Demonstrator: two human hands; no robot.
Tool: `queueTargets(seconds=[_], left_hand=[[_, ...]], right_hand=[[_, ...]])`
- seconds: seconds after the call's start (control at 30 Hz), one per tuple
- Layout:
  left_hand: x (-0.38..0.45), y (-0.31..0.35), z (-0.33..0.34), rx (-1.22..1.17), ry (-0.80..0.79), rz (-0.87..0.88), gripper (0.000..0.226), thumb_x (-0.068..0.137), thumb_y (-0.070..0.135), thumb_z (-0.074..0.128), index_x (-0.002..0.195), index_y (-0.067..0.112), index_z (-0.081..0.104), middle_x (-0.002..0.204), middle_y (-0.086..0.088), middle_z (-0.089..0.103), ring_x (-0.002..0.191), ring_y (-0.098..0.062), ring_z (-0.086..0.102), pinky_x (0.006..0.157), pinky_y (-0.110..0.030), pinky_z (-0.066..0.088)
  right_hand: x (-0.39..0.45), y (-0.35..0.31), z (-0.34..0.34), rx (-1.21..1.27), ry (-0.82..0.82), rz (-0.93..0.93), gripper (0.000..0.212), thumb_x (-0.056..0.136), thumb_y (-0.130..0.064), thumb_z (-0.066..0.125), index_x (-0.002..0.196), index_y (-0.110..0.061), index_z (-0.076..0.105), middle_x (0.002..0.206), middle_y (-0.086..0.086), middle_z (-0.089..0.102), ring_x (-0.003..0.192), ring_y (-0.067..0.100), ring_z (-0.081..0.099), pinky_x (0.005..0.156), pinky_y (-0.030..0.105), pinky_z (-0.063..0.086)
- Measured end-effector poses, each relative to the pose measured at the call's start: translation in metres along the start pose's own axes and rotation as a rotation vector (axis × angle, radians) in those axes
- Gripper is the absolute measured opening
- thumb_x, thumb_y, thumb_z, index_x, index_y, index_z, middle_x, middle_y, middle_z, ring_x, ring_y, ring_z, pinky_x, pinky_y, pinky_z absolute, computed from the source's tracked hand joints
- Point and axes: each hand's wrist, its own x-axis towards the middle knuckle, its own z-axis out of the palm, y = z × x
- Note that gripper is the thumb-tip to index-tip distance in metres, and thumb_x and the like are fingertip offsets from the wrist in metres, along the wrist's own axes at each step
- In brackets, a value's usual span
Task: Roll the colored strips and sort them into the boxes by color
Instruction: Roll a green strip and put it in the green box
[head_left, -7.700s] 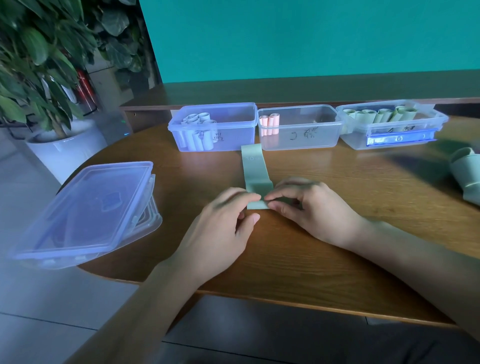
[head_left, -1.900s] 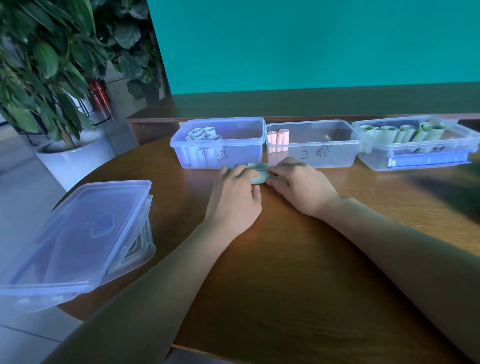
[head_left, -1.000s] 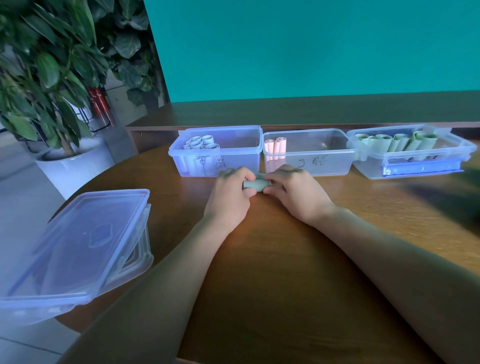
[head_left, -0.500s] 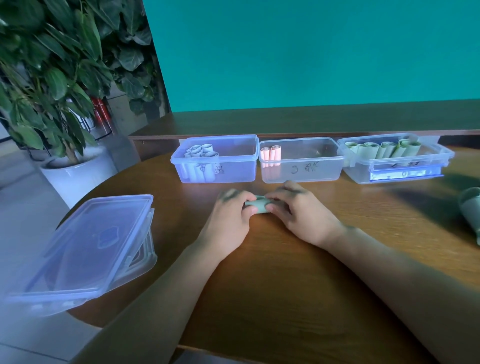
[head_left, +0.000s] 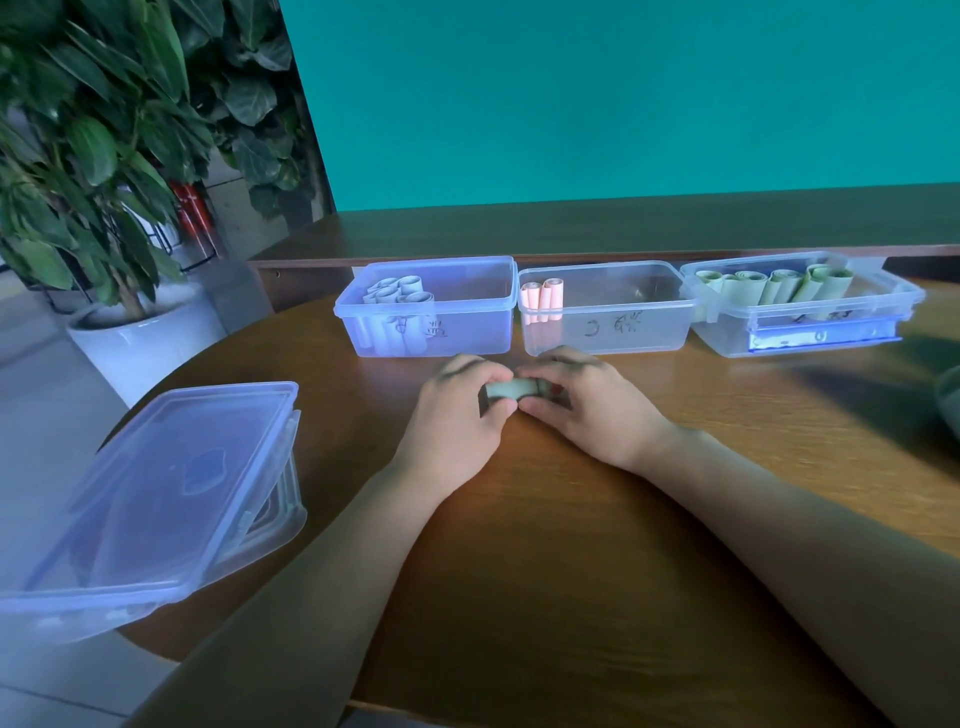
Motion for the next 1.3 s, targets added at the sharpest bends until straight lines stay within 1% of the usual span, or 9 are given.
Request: queueTargets(seconds=[0.17, 0.37, 0.57, 0.73, 0.93, 1.03, 1.1, 1.23, 1.3], left_hand=[[0.005, -0.005, 0.0, 0.047, -0.042, -0.02, 0.035, 0.092, 0.027, 0.069, 0.126, 0.029, 0.064, 0.123, 0.013, 0.06, 0.115, -0.008, 0.051, 0.097, -0.02, 0.038], [0.011, -0.007, 0.003, 0.014, -0.073, -0.119, 0.05, 0.093, 0.03, 0.069, 0.139, 0.035, 0.05, 0.124, 0.013, 0.059, 0.12, -0.012, 0.05, 0.101, -0.035, 0.045], [0.019, -0.006, 0.008, 0.056, -0.078, -0.093, 0.033, 0.094, 0.03, 0.067, 0.124, 0.034, 0.055, 0.119, 0.01, 0.061, 0.112, -0.013, 0.052, 0.094, -0.036, 0.05], [0.02, -0.005, 0.01, 0.04, -0.091, -0.091, 0.029, 0.098, 0.031, 0.061, 0.126, 0.033, 0.054, 0.119, 0.005, 0.059, 0.107, -0.013, 0.055, 0.094, -0.039, 0.053], [0.015, -0.001, 0.004, -0.072, -0.121, -0.121, 0.033, 0.099, 0.026, 0.059, 0.131, 0.033, 0.054, 0.124, 0.005, 0.057, 0.111, -0.013, 0.056, 0.099, -0.036, 0.051], [0.008, 0.01, 0.002, -0.129, -0.145, -0.125, 0.036, 0.101, 0.027, 0.057, 0.136, 0.025, 0.054, 0.125, 0.01, 0.057, 0.111, -0.008, 0.055, 0.09, -0.018, 0.047], [0.003, 0.016, 0.001, -0.16, -0.157, -0.125, 0.036, 0.102, 0.029, 0.056, 0.137, 0.023, 0.054, 0.121, 0.012, 0.056, 0.107, -0.004, 0.054, 0.082, -0.009, 0.041], [-0.004, 0.024, 0.002, -0.232, -0.142, -0.113, 0.031, 0.101, 0.028, 0.057, 0.132, 0.025, 0.059, 0.12, 0.012, 0.062, 0.106, -0.005, 0.058, 0.087, -0.015, 0.043], [-0.007, 0.028, 0.003, -0.253, -0.145, -0.118, 0.031, 0.101, 0.028, 0.058, 0.131, 0.025, 0.06, 0.117, 0.014, 0.062, 0.106, -0.004, 0.058, 0.087, -0.015, 0.043]], right_hand=[[0.007, -0.001, 0.002, -0.023, -0.064, 0.07, 0.046, 0.1, -0.04, 0.06, 0.144, -0.029, 0.054, 0.132, -0.008, 0.05, 0.108, 0.012, 0.053, 0.096, 0.042, 0.051], [0.016, -0.003, 0.002, 0.012, -0.043, 0.118, 0.038, 0.101, -0.033, 0.06, 0.138, -0.026, 0.056, 0.125, -0.003, 0.058, 0.101, 0.017, 0.057, 0.094, 0.041, 0.051], [0.019, -0.001, 0.002, 0.068, -0.03, 0.147, 0.031, 0.101, -0.035, 0.06, 0.13, -0.023, 0.06, 0.115, -0.002, 0.059, 0.097, 0.016, 0.056, 0.089, 0.036, 0.049], [0.015, 0.002, -0.002, 0.205, 0.03, 0.123, 0.026, 0.102, -0.034, 0.059, 0.123, -0.02, 0.064, 0.107, -0.001, 0.063, 0.091, 0.014, 0.058, 0.083, 0.026, 0.044], [-0.001, 0.0, -0.013, 0.472, 0.017, 0.139, 0.029, 0.092, -0.038, 0.072, 0.12, -0.029, 0.069, 0.106, -0.007, 0.071, 0.091, 0.01, 0.064, 0.084, 0.021, 0.051], [-0.011, -0.002, -0.019, 0.528, 0.058, 0.148, 0.018, 0.095, -0.035, 0.07, 0.112, -0.031, 0.072, 0.099, -0.008, 0.072, 0.089, 0.014, 0.066, 0.085, 0.028, 0.052], [-0.018, -0.004, -0.023, 0.556, 0.076, 0.153, 0.012, 0.097, -0.035, 0.066, 0.106, -0.031, 0.073, 0.095, -0.006, 0.072, 0.081, 0.014, 0.066, 0.081, 0.032, 0.053], [-0.032, -0.011, -0.031, 0.609, 0.042, 0.184, 0.03, 0.088, -0.051, 0.073, 0.109, -0.03, 0.074, 0.102, -0.008, 0.075, 0.089, 0.015, 0.069, 0.086, 0.033, 0.055], [-0.038, -0.013, -0.035, 0.584, 0.068, 0.173, 0.028, 0.086, -0.043, 0.078, 0.109, -0.028, 0.075, 0.1, -0.009, 0.075, 0.09, 0.012, 0.068, 0.084, 0.027, 0.053]])
